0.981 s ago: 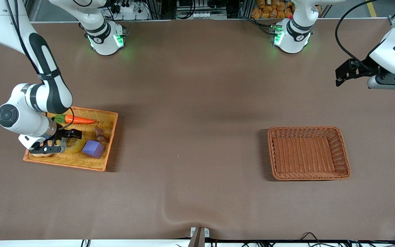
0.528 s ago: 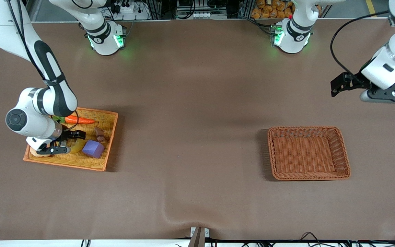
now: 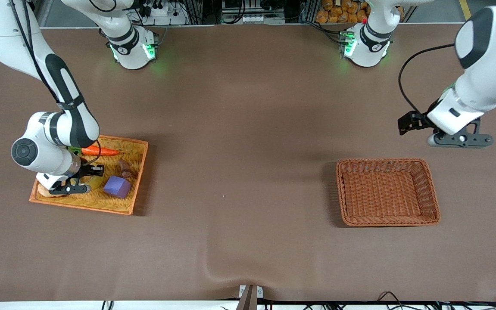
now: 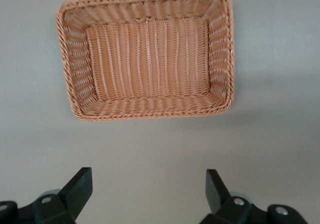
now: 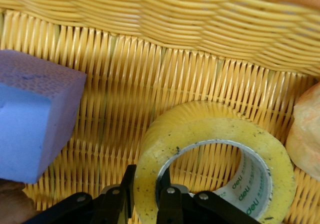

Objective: Transfer tape with both arms
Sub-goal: 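Carry the tape with the right gripper while the left gripper approaches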

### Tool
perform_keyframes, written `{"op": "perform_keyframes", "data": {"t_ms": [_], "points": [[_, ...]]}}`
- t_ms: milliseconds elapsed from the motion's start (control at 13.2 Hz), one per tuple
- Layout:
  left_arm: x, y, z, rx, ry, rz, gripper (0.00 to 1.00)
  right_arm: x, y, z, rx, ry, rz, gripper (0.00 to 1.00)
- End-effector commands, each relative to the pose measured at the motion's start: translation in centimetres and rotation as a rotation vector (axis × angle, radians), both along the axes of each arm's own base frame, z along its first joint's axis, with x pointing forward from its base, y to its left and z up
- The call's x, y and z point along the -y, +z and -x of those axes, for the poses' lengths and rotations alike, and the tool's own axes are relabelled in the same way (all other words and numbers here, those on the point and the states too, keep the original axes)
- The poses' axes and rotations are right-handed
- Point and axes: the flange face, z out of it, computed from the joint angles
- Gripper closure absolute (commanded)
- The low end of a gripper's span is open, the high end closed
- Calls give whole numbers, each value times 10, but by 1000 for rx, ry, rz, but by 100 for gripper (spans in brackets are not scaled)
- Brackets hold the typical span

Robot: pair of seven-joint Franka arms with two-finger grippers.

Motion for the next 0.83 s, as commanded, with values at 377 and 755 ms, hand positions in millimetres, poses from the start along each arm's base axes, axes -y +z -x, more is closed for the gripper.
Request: {"op": "perform_keyframes", "data": {"t_ms": [377,755], "points": [[1,-64,20,52,5,1,0,-45,194,-26,-65,41,-3,100],[2,-92,22,80,4,8,0,-214,278,-33,7,30,-22,100]]}}
